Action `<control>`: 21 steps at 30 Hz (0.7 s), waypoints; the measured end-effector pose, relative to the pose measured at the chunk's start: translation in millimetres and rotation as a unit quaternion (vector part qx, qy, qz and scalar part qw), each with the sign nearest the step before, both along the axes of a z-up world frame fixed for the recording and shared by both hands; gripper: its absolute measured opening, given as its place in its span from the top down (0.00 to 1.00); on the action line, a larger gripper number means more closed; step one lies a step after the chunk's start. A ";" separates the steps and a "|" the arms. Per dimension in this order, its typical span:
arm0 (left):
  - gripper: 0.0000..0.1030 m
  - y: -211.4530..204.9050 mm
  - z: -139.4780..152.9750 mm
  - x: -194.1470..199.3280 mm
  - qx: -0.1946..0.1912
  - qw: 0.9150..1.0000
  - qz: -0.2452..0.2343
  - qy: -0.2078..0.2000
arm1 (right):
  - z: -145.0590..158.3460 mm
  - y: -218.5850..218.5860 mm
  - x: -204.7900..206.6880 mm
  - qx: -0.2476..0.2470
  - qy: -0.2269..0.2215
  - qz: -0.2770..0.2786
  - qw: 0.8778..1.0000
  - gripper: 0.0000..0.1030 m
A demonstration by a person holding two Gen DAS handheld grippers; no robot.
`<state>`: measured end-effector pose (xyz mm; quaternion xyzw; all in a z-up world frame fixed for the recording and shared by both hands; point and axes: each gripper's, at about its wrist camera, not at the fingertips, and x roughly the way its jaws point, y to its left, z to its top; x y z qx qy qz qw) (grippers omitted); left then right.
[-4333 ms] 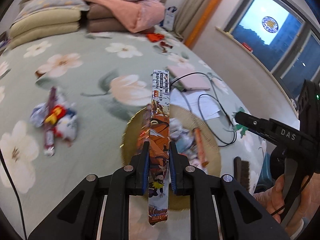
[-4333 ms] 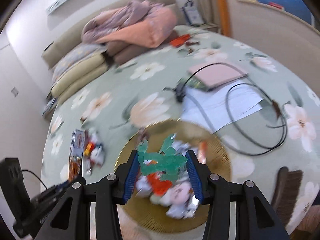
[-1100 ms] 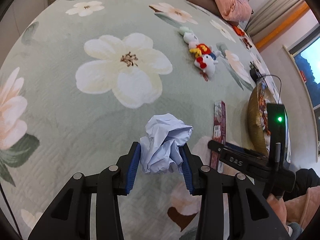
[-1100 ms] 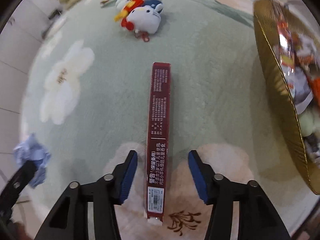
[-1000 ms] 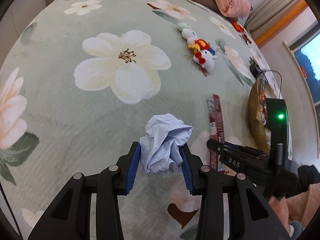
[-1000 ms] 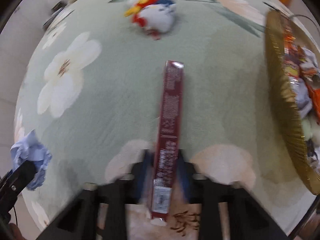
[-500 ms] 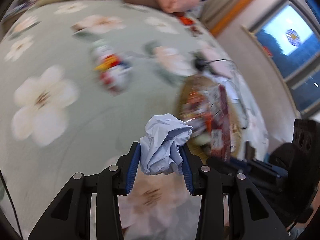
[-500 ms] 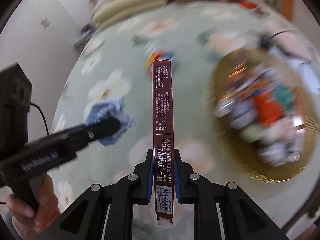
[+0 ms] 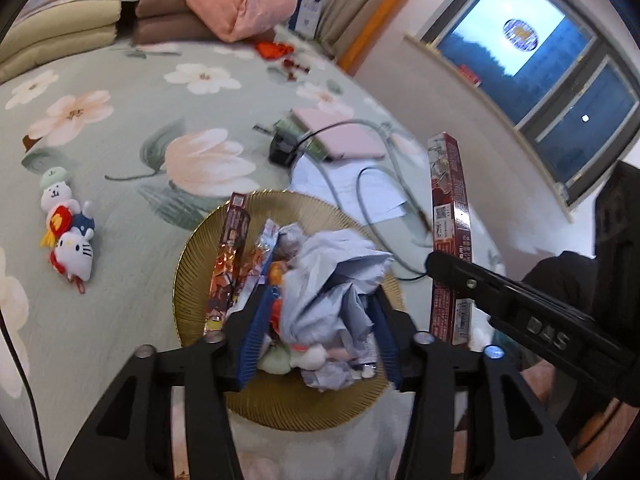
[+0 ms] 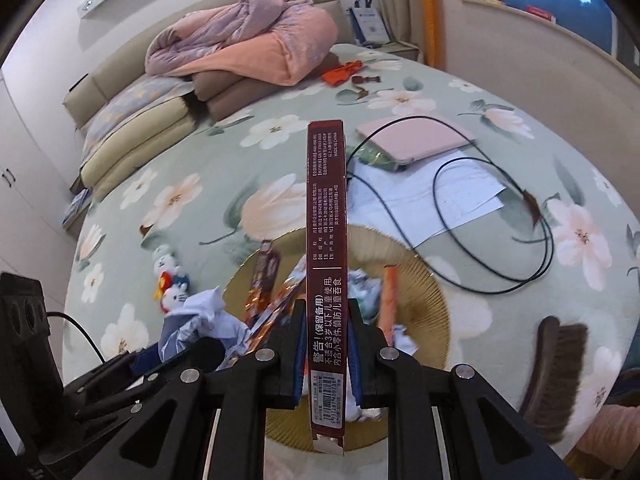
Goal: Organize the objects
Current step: 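Carry the paper ball and candy box over the golden plate and open both grippers, then withdraw both grippers toward the Hello Kitty plush and bear plush stack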
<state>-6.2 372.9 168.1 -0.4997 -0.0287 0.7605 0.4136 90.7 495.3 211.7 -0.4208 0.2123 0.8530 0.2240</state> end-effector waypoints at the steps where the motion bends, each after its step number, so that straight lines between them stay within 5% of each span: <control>1: 0.36 3.2 -7.0 -4.4 -0.010 1.000 0.000 -0.010 | -1.0 3.0 -2.4 -0.001 -0.004 0.004 1.000 0.78; 4: 0.36 0.0 -27.7 -11.1 -0.028 0.999 0.002 -0.040 | -16.5 14.8 -2.7 0.005 -0.031 -0.002 0.999 0.68; 11: 0.36 -43.7 -53.8 -5.7 -0.030 0.994 0.034 -0.098 | -40.7 27.2 15.2 -0.052 -0.034 -0.025 0.998 0.68; 21: 0.36 -146.8 -58.7 -44.1 -0.047 0.980 0.164 -0.104 | -36.9 -37.9 -17.4 -0.069 -0.009 0.052 0.996 0.68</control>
